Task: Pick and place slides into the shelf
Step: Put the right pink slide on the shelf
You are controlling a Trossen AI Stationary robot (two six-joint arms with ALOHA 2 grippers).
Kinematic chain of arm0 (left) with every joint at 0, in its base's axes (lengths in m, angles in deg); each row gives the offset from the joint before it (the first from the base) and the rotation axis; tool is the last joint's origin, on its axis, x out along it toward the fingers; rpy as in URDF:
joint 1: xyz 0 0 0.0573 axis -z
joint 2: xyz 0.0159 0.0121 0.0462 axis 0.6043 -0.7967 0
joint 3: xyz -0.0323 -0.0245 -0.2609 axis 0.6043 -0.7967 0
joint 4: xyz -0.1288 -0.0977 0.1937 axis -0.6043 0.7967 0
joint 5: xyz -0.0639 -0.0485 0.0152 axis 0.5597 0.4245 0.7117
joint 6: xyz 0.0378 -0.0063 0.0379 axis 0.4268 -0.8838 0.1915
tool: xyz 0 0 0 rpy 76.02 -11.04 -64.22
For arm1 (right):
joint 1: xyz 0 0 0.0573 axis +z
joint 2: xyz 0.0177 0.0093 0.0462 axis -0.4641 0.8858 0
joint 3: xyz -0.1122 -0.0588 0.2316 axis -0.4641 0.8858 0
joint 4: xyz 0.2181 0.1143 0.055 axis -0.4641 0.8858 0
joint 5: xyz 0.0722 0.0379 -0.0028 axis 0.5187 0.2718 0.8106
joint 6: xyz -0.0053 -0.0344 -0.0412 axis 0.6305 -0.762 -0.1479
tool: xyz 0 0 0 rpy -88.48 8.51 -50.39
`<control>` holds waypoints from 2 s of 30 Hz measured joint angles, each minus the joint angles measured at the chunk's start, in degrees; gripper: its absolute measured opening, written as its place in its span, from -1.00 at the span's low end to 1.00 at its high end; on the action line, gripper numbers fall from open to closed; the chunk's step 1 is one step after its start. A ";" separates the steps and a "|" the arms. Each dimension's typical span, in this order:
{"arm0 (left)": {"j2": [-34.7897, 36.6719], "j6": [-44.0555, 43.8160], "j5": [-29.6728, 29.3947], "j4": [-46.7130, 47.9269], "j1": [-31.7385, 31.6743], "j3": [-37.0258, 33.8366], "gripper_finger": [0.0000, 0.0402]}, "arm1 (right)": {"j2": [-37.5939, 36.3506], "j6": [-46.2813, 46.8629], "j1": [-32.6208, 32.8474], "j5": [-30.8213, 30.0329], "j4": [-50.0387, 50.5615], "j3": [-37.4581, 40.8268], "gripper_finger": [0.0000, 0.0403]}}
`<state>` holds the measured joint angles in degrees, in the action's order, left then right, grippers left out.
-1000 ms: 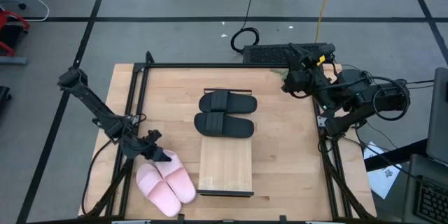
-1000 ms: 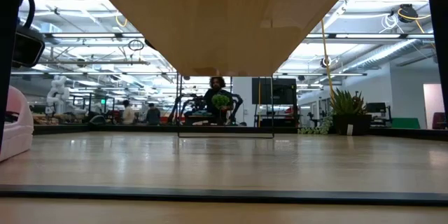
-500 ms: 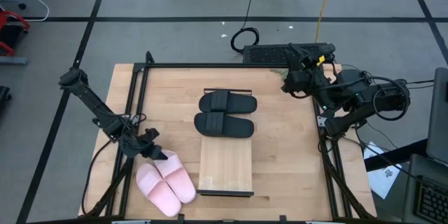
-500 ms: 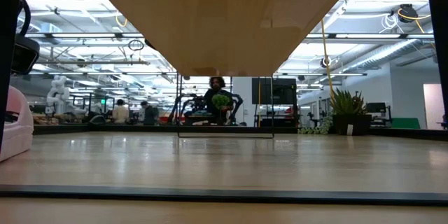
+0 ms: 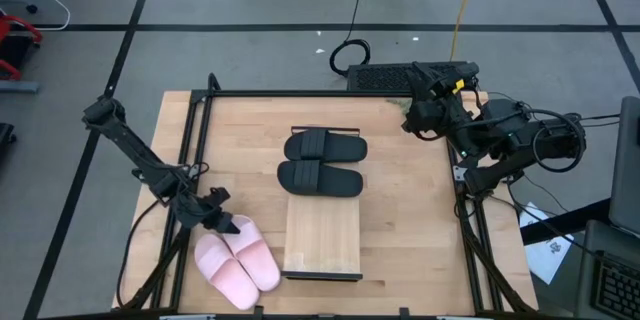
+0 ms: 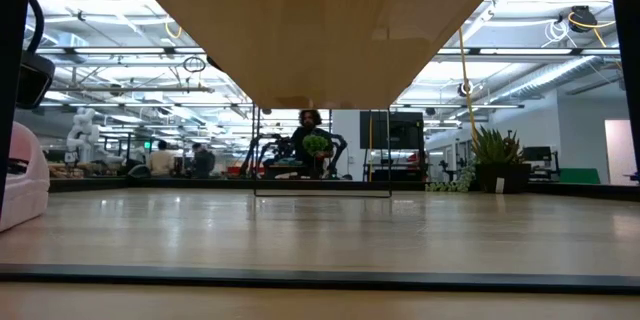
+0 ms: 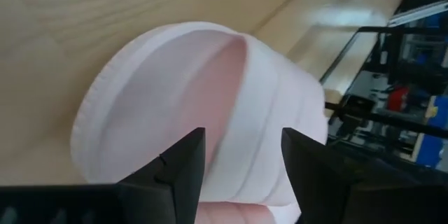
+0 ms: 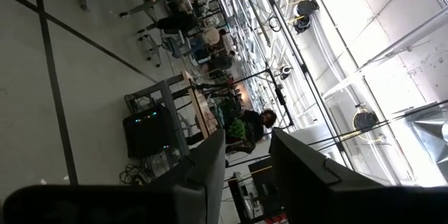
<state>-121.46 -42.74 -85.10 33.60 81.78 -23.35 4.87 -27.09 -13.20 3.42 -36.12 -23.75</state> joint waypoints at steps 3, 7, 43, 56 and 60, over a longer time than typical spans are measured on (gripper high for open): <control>-1.15 0.01 0.35 0.55 0.00 0.00 -0.06 | 0.00 0.00 0.01 0.02 0.00 0.00 -0.47; -1.59 0.74 -0.26 -1.73 -0.27 0.00 -0.06 | 0.00 0.00 0.00 0.02 -0.02 0.00 -0.47; -11.34 9.08 9.45 -24.00 -5.53 -4.75 -0.47 | 0.00 0.39 0.00 0.02 -0.02 0.00 -0.47; -11.25 11.64 7.90 -29.49 -5.53 -4.85 -0.98 | 0.02 0.29 0.00 0.04 -0.02 0.00 -0.47; -10.02 10.80 7.96 -30.23 -5.53 -4.85 -0.99 | 0.02 0.33 0.00 0.04 -0.02 0.00 -0.47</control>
<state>-131.48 -31.94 -77.14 3.38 76.25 -28.21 4.88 -26.76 -13.20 3.47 -36.14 -23.75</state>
